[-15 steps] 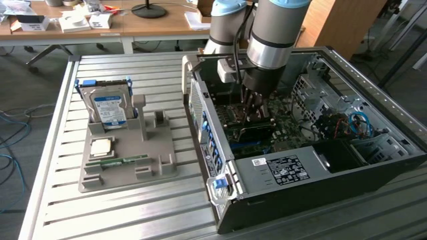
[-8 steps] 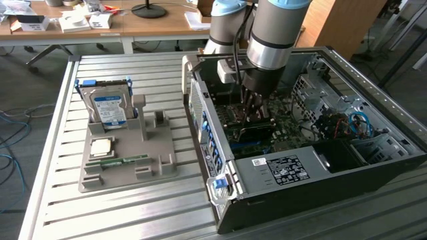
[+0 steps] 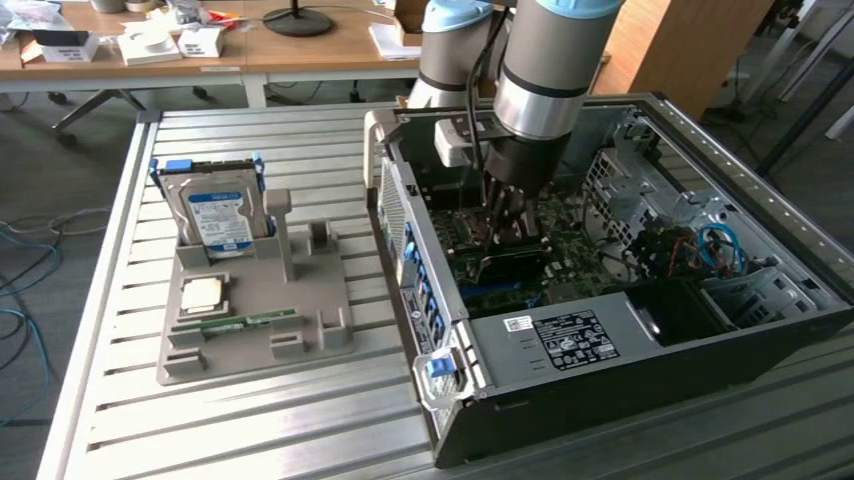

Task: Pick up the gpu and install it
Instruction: 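Press down on the gpu until it lock into place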

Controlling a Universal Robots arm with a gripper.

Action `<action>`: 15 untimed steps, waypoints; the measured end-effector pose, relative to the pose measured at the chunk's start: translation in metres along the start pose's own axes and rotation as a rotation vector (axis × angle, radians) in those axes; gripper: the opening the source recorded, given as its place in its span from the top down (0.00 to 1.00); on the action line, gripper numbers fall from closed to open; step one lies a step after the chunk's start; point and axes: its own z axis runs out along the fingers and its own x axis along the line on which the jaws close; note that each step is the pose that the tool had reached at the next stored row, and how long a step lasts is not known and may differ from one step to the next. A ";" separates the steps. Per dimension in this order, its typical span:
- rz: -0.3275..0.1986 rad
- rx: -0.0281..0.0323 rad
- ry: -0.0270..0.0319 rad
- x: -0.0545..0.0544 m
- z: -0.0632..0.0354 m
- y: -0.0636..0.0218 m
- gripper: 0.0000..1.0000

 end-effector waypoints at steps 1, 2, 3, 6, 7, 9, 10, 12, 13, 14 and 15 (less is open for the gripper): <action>0.000 -0.0001 0.0001 0.000 0.0001 0.0000 0.89; 0.000 -0.0001 0.0002 0.000 0.0001 0.0000 0.89; 0.000 -0.0001 0.0002 0.000 0.0001 0.0000 0.89; 0.000 -0.0001 0.0002 0.000 0.0002 0.0000 0.89; 0.000 0.0000 0.0000 0.000 0.0008 0.0000 0.89; 0.000 0.0000 0.0002 0.000 0.0015 0.0000 0.89; 0.000 0.0000 0.0002 0.000 0.0015 0.0000 0.89; 0.000 0.0000 0.0003 0.000 0.0015 0.0000 0.89; 0.000 0.0001 0.0003 0.000 0.0016 0.0001 0.89; 0.000 0.0003 0.0001 0.000 0.0017 0.0002 0.89; 0.000 0.0003 0.0002 0.000 0.0017 0.0002 0.89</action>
